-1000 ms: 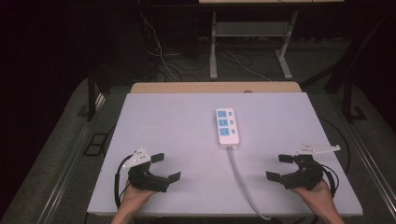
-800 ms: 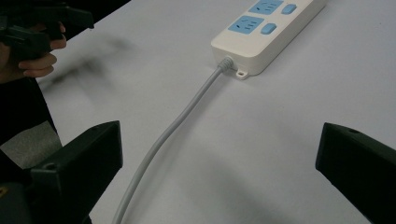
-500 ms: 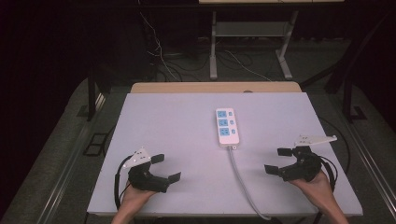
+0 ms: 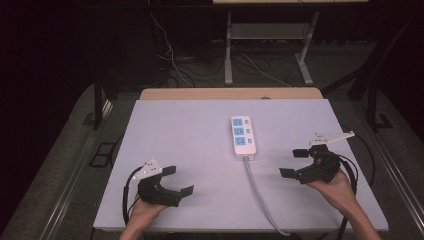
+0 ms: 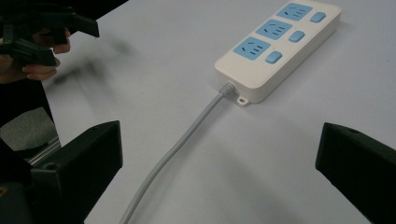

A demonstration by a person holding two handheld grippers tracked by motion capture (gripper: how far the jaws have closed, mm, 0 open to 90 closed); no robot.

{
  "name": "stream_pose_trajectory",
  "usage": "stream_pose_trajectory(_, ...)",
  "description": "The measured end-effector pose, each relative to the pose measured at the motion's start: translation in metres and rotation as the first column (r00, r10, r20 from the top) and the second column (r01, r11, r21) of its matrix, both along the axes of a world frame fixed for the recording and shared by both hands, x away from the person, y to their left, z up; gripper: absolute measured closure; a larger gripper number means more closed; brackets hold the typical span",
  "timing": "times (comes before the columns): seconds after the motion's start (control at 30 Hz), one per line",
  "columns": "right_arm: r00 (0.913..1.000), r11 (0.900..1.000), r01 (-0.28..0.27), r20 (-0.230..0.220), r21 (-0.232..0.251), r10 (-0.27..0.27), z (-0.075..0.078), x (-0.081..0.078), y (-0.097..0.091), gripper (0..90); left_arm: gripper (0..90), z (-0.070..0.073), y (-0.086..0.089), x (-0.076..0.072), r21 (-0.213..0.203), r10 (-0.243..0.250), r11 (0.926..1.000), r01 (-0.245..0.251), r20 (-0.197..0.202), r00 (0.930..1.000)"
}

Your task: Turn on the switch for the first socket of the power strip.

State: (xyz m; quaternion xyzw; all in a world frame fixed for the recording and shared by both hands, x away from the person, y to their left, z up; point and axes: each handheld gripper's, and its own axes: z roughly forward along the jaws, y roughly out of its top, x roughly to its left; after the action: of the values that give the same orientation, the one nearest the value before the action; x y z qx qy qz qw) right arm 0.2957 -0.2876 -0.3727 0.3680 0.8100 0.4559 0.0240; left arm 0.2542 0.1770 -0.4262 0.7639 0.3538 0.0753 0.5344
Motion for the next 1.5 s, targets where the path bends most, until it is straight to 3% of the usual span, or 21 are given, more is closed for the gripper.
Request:
stream_pose_trajectory(0.53,0.9997,0.9994,-0.022,-0.015,-0.026,0.022,0.012,0.022,0.007,0.2,0.0,0.0,0.001,0.0,-0.003,0.003,1.0,-0.003,0.0,1.0)
stream_pose_trajectory(1.0,0.9987,0.9965,-0.051,-0.002,-0.066,0.051,0.028,0.042,0.02,0.2,0.0,0.0,0.002,0.0,-0.005,0.002,1.0,-0.002,0.001,1.0)
stream_pose_trajectory(1.5,0.9982,0.9931,-0.056,-0.026,-0.103,0.054,0.037,0.067,0.031,0.3,0.0,0.0,0.003,0.001,0.0,0.004,1.0,-0.004,0.002,1.0)
